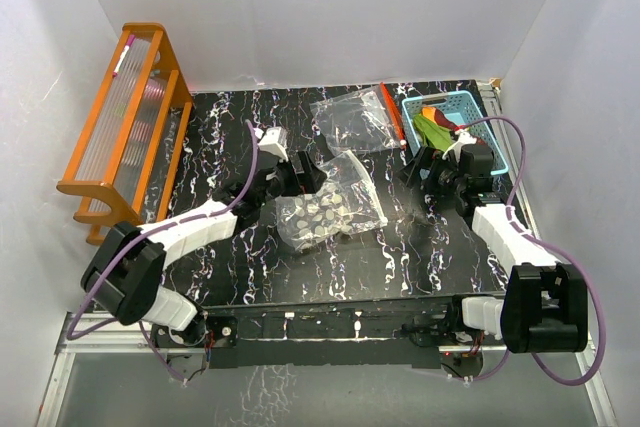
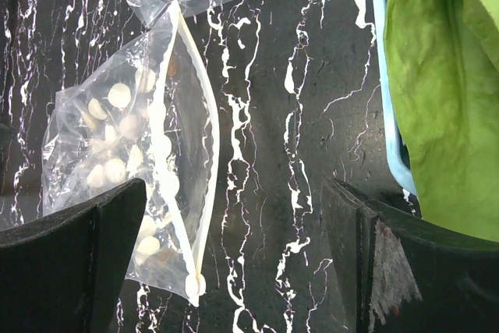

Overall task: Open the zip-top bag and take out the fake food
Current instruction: Reset both arms

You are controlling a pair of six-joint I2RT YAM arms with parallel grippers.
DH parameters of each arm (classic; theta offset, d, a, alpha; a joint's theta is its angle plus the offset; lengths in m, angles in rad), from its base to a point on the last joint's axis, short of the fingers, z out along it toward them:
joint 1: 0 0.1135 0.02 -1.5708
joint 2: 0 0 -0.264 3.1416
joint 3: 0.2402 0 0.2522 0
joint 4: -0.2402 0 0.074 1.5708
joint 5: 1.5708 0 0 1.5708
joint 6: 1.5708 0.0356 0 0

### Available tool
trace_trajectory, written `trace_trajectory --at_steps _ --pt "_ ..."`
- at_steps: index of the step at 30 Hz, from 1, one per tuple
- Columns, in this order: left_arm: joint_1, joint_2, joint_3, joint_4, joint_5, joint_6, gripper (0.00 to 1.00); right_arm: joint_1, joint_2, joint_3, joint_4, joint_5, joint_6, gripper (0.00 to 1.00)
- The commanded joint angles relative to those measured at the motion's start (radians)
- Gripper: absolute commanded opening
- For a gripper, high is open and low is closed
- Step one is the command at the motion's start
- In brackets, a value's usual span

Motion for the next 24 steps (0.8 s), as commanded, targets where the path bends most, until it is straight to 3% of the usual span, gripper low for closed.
trace_trajectory --at_steps 1,24 --pt "0.015 -0.085 -0.003 -0.047 -0.04 0.02 0.97 0.002 0.006 0.029 0.025 -0.016 -0.023 0.98" --pt "0.063 -0.082 -0.024 -0.046 0.005 0.005 0.97 0.073 0.041 0.067 0.012 -0.017 -0.036 0.98"
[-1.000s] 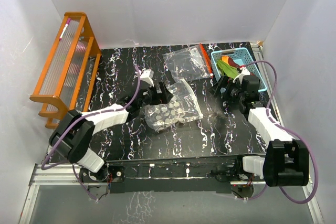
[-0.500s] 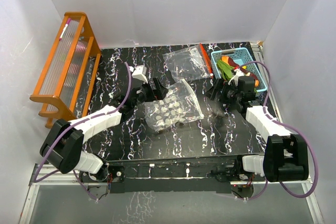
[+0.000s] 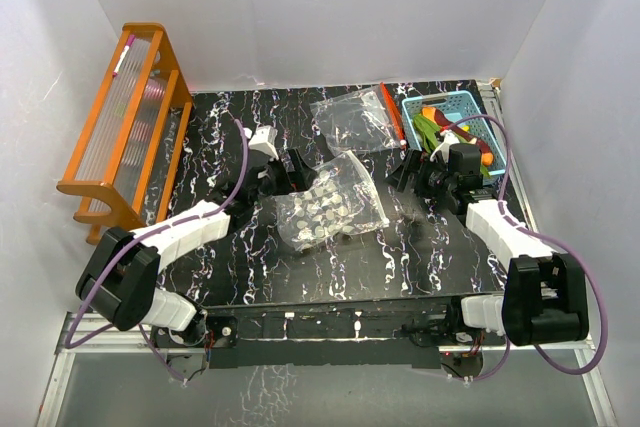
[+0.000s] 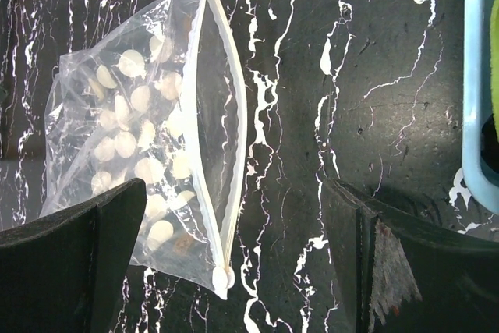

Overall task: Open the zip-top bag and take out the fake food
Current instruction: Reset both arms

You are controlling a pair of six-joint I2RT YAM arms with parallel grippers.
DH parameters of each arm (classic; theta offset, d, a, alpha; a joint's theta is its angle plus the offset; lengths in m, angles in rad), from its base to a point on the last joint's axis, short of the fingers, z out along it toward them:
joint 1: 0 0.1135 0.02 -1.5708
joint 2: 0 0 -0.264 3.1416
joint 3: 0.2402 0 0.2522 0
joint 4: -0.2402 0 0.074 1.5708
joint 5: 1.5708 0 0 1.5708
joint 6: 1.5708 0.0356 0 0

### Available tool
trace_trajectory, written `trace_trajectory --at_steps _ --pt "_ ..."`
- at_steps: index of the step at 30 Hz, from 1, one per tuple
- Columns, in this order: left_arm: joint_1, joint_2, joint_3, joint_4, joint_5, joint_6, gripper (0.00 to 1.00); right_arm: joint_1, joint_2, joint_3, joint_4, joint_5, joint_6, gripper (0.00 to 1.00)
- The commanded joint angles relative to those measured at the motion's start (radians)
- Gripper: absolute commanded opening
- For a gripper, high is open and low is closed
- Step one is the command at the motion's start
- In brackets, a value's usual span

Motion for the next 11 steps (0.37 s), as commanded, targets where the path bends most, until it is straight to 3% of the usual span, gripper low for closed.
trace_trajectory --at_steps 1,11 --pt "0.011 -0.027 -0.003 -0.002 0.018 0.0 0.97 0.007 -0.005 0.049 0.028 0.014 -0.02 0.98" --pt "0.015 -0.03 -0.02 -0.011 0.016 -0.002 0.97 0.008 -0.014 0.049 0.014 0.05 -0.04 0.98"
